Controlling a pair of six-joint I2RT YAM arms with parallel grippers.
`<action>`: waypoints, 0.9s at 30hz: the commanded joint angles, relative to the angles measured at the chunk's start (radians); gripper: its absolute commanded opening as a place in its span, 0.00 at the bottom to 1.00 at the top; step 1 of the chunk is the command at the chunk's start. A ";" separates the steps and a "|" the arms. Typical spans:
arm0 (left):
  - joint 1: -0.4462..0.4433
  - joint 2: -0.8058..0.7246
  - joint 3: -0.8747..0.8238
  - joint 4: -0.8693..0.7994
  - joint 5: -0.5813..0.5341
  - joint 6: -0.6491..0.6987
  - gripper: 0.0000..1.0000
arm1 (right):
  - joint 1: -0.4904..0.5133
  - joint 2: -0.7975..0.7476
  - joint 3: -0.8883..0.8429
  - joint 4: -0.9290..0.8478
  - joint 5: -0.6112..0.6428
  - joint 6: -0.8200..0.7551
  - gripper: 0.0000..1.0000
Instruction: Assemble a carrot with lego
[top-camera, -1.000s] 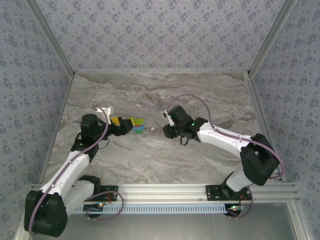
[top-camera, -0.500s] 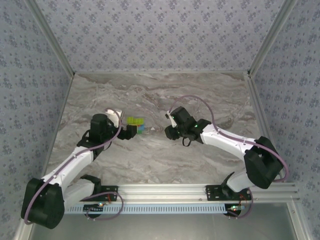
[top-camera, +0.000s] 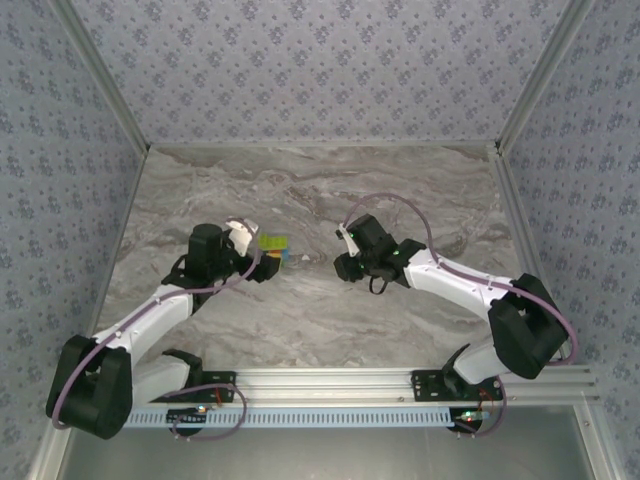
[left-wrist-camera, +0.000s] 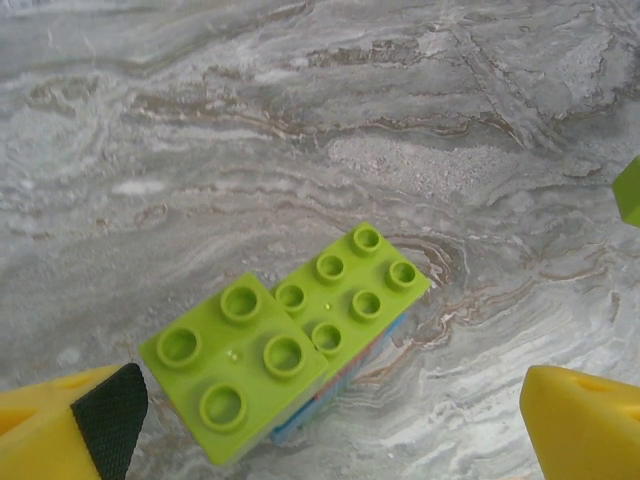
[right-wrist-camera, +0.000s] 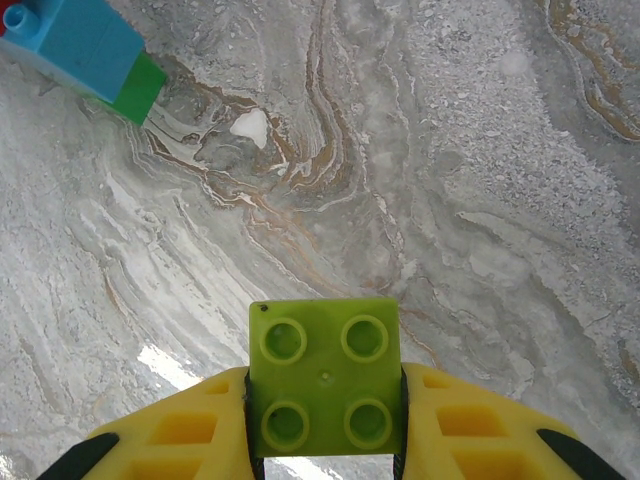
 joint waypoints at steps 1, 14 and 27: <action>-0.004 0.010 0.009 0.065 0.022 0.101 0.97 | -0.009 -0.031 -0.008 -0.001 -0.017 -0.013 0.21; 0.014 0.077 0.059 0.044 0.034 0.154 0.97 | -0.028 -0.043 0.010 -0.022 -0.073 -0.046 0.20; 0.020 -0.149 -0.039 0.155 -0.282 0.100 0.97 | -0.031 -0.005 0.139 -0.218 -0.429 -0.268 0.23</action>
